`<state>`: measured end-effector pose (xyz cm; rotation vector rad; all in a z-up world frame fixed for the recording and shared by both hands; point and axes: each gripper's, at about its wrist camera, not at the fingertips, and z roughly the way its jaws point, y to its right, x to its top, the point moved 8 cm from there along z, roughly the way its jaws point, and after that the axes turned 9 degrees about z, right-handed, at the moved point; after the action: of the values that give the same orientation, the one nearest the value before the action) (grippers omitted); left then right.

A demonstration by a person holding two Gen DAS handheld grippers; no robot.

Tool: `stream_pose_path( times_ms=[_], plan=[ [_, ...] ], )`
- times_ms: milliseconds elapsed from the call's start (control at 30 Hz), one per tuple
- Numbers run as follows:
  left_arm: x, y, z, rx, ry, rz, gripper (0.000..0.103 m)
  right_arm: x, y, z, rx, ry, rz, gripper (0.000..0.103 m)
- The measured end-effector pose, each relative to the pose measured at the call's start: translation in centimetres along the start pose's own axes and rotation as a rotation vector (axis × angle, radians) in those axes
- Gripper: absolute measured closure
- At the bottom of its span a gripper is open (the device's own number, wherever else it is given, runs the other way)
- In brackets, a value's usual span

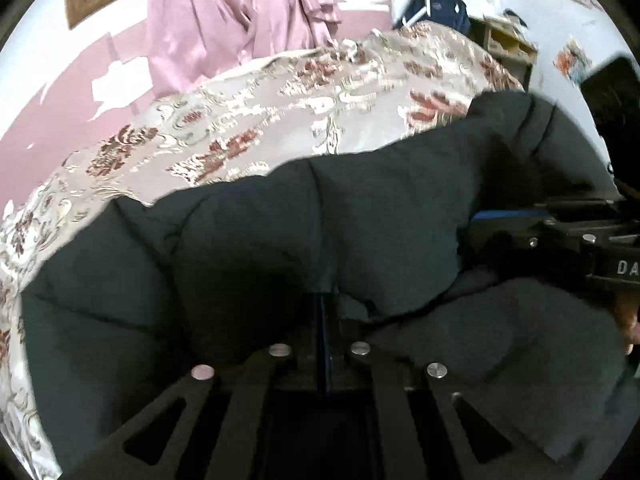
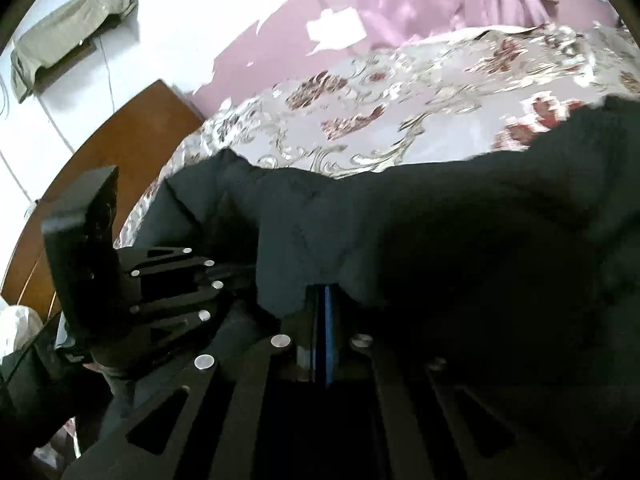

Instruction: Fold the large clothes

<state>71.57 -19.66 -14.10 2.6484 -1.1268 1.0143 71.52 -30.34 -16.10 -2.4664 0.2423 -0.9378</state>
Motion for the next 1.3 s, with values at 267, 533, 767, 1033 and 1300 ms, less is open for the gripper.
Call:
stream_pose_path(
  times_ms=[267, 533, 767, 1033, 1300],
  plan=[
    [0.2, -0.5, -4.6, 0.042, 0.085, -0.102, 0.04, 1.3, 0.2, -4.5, -0.12, 0.108, -0.018, 0.05],
    [-1.1, -2.5, -10.5, 0.132, 0.184, -0.25, 0.008, 1.8, -0.7, -10.4, -0.247, 0.228, -0.09, 0.014],
    [-2.3, -1.9, -16.0, 0.161, 0.257, -0.299, 0.004, 1.4, -1.5, -15.7, -0.295, 0.315, -0.082, 0.003],
    [-4.1, 1.7, -22.1, 0.127, 0.315, -0.279, 0.002, -1.3, -3.8, -21.6, -0.295, 0.377, -0.1, 0.002],
    [-6.7, 5.6, -27.8, 0.196, 0.356, -0.234, 0.002, -5.2, -6.2, -26.2, -0.304, 0.395, -0.162, 0.002]
  ],
)
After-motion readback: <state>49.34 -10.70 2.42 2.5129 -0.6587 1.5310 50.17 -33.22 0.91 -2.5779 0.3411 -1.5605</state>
